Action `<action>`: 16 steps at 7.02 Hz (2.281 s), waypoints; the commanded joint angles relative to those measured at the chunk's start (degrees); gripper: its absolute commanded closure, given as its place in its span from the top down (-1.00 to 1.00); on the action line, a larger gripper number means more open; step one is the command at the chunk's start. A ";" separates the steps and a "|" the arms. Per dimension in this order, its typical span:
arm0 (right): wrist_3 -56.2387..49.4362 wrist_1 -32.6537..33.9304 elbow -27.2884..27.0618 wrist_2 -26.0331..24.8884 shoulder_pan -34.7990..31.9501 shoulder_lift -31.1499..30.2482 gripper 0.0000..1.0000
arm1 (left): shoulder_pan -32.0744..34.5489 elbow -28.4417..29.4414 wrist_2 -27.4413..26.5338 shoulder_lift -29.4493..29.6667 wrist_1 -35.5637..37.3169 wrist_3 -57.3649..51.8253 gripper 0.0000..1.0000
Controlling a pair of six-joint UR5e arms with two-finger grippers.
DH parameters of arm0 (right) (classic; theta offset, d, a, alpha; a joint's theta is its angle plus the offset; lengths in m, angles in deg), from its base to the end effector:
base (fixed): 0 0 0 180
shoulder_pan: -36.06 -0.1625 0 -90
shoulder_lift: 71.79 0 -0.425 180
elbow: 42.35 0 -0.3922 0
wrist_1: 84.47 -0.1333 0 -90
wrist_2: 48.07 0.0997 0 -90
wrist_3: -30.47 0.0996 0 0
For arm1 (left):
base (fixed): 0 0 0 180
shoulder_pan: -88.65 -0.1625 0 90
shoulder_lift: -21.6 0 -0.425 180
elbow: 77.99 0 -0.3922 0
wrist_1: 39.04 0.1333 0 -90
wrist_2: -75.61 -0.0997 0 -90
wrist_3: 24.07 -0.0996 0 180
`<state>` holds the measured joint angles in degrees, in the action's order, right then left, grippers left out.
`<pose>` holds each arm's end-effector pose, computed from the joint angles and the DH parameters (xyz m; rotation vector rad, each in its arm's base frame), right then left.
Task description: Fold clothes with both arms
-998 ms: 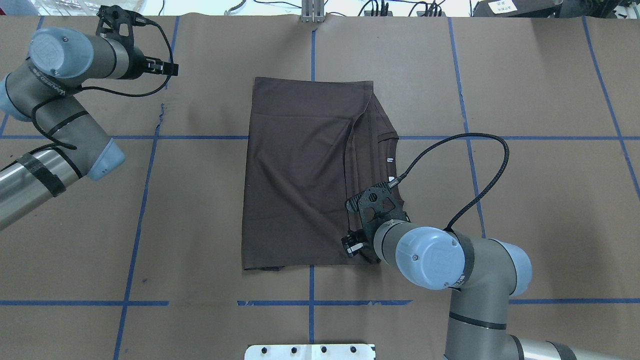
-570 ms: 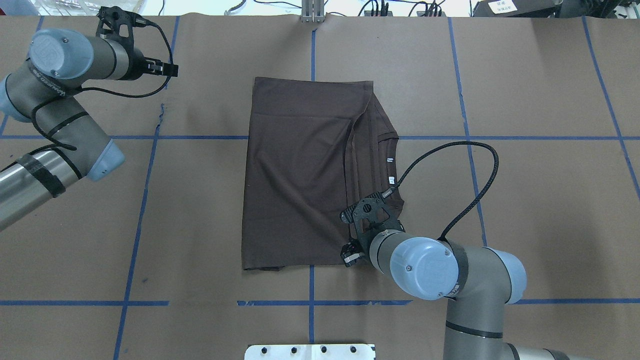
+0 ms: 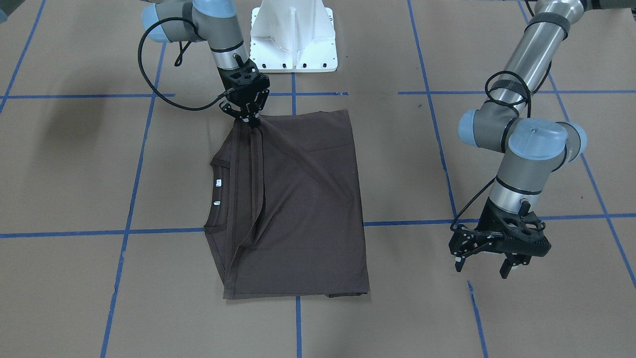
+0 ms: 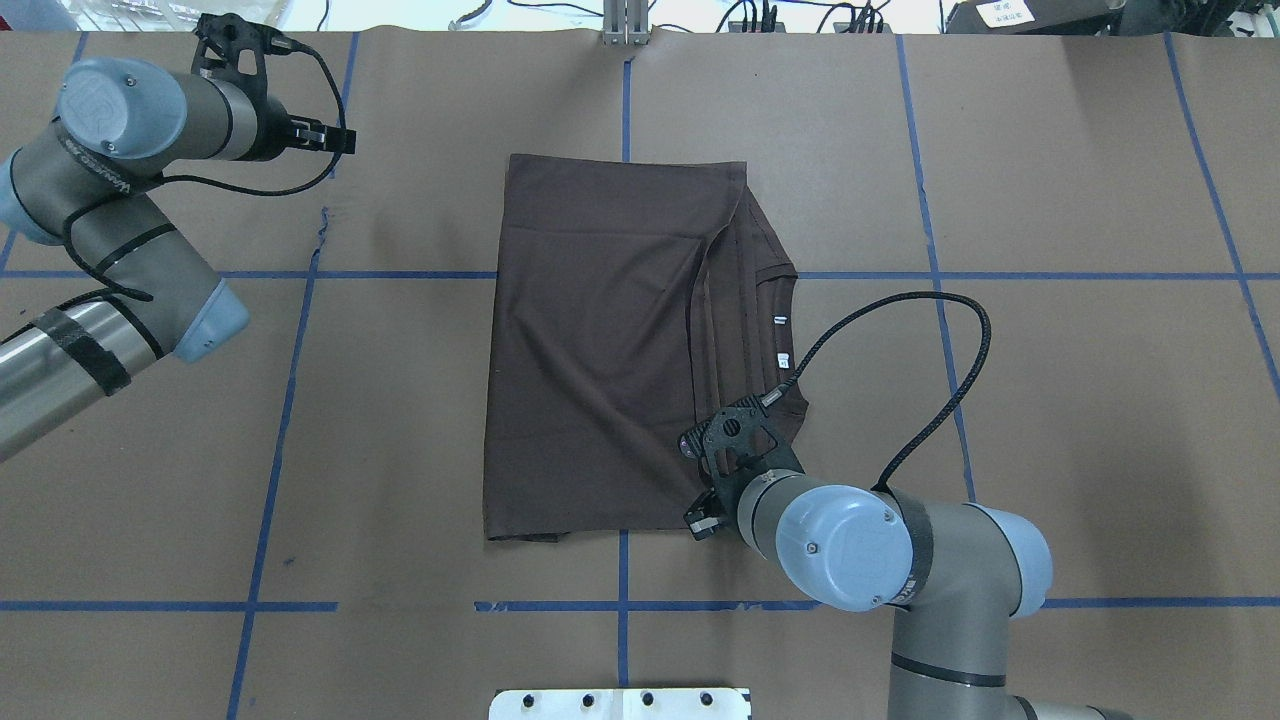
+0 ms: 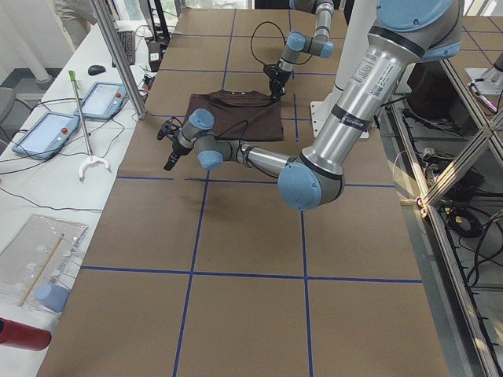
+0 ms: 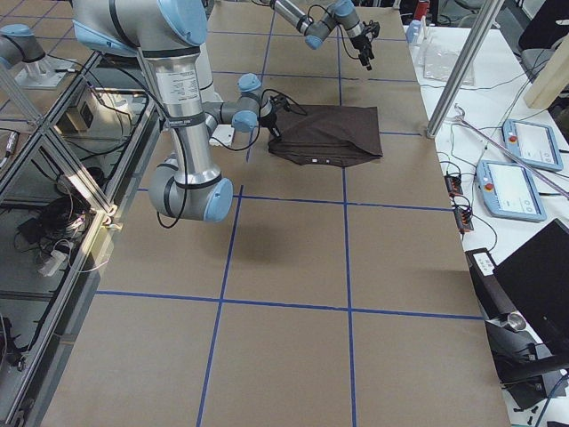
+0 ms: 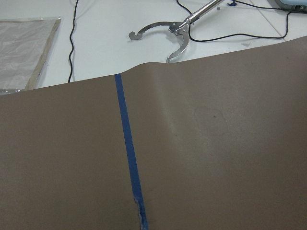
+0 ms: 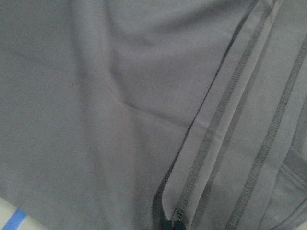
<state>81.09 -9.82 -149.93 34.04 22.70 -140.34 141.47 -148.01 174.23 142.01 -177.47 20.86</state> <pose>-0.5482 -0.2813 0.2875 0.5378 -0.7969 -0.3535 0.3509 -0.6585 0.4236 0.6831 0.7765 -0.0457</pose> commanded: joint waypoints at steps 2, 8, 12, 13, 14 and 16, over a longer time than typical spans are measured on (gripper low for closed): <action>0.09 0.23 -2.35 -0.02 -0.87 -1.57 -1.00 | -0.18 -0.03 -0.09 0.00 0.00 0.07 1.00; 17.18 -0.56 -7.21 -4.05 2.89 -10.90 -0.42 | -0.35 -0.03 -0.09 -0.09 0.00 0.16 1.00; 15.13 -8.05 -9.40 9.38 -6.36 -10.98 1.00 | -0.53 -3.87 3.66 0.00 0.87 2.85 1.00; 15.20 -12.03 -9.40 15.21 -11.02 -11.60 1.00 | -0.61 -8.16 7.69 -0.70 1.05 8.45 1.00; 16.42 -14.33 -9.40 17.27 -13.68 -11.78 1.00 | -3.92 -14.82 7.82 -4.79 1.05 13.81 1.00; 25.46 -17.25 -9.40 17.12 -15.72 -12.13 1.00 | -13.65 -32.81 5.99 -15.59 0.97 34.58 0.98</action>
<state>102.51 -25.25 -159.32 50.76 8.51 -152.33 133.59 -170.71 181.33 132.44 -176.45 43.52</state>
